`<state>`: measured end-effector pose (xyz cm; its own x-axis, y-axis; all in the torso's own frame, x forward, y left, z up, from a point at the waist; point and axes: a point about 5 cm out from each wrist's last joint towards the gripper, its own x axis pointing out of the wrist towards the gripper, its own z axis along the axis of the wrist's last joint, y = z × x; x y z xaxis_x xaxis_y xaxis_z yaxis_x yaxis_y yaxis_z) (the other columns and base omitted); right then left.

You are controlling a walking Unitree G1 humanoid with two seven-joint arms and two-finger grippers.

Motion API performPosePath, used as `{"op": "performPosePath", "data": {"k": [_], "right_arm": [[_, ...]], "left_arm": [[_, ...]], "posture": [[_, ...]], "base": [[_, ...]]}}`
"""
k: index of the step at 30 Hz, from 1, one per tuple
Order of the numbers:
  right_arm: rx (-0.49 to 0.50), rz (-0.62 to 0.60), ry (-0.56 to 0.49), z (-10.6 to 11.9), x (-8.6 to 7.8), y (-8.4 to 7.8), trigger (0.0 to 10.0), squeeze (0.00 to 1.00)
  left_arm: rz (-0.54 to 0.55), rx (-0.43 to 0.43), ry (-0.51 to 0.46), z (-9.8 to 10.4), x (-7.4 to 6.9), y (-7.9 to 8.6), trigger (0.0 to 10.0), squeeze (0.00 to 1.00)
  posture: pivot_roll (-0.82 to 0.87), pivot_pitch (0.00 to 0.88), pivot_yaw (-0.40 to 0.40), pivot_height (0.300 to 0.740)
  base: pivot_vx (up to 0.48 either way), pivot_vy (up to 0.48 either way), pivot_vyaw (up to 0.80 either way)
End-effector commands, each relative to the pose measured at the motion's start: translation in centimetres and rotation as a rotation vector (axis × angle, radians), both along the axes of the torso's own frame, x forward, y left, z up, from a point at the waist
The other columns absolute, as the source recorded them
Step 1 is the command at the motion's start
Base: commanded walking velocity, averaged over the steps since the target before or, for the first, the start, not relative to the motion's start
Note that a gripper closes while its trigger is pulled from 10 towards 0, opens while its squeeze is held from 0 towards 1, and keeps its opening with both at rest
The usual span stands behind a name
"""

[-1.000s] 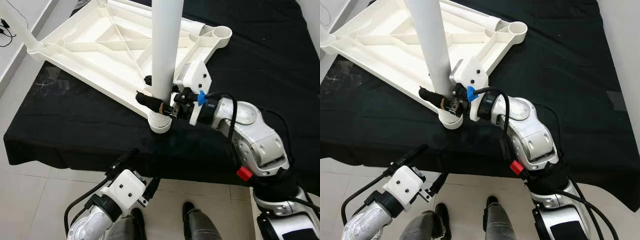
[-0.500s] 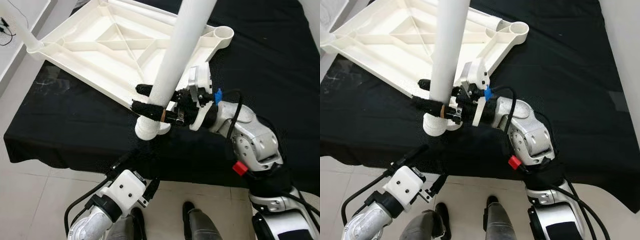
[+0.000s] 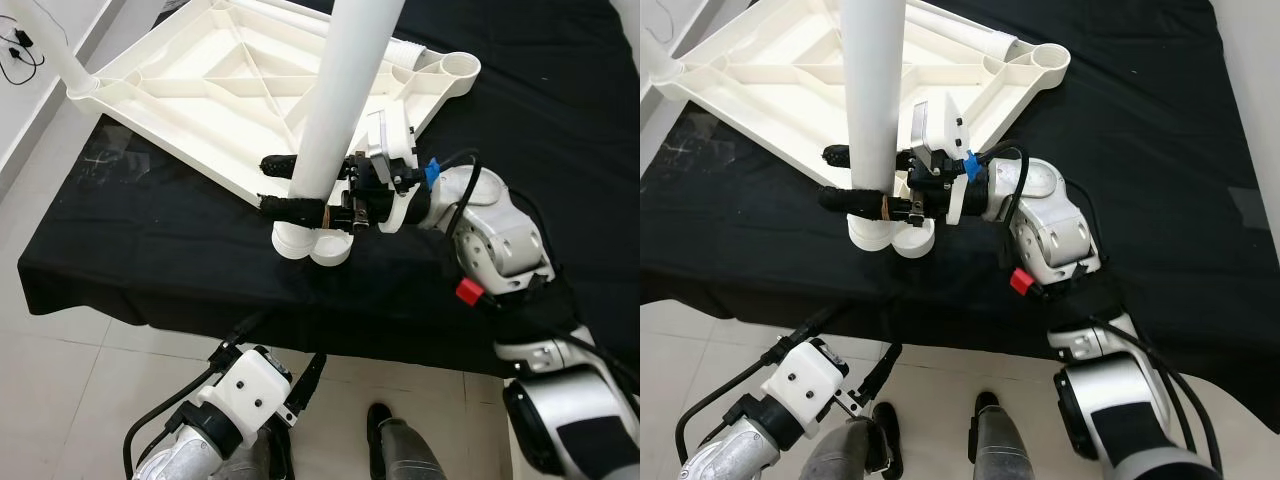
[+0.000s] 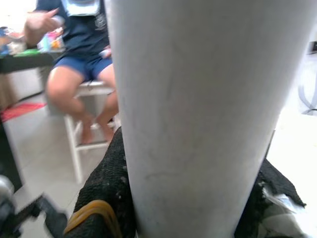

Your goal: Building children table

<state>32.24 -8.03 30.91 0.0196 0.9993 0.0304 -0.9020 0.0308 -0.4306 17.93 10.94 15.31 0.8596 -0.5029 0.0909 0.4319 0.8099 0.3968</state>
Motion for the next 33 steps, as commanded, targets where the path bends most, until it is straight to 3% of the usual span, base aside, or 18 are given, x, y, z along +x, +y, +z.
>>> {"op": "performPosePath", "data": {"k": [1,2,11,23,33], "right_arm": [[-0.042,0.069,-0.026,0.2,-0.3,0.3,10.0,0.0],[-0.125,0.112,-0.032,0.1,-0.1,-0.1,10.0,0.0],[-0.257,0.168,-0.01,-0.1,0.8,-1.4,10.0,0.0],[-0.353,0.121,-0.027,0.4,2.3,-1.7,10.0,0.0],[-0.4,0.172,0.011,-0.4,2.5,-1.0,10.0,0.0]], "left_arm": [[-0.007,0.025,0.036,-0.6,-0.5,0.1,10.0,0.0],[-0.008,0.024,0.038,-0.5,-0.6,0.1,10.0,0.0],[-0.008,0.021,0.042,-0.4,-1.0,0.1,10.0,0.0],[-0.009,0.02,0.042,-0.2,-1.1,0.0,10.0,0.0],[-0.007,0.016,0.04,-0.1,-0.9,-0.2,10.0,0.0]], "posture": [[0.08,0.406,0.052,0.74],[0.08,0.411,0.051,0.74],[0.08,0.421,0.047,0.74],[0.06,0.439,0.044,0.74],[0.05,0.438,0.034,0.74]], "base": [[0.0,0.0,0.0],[0.0,0.0,0.0],[0.0,0.0,0.0],[0.0,0.0,0.0],[0.0,0.0,0.0]]}}
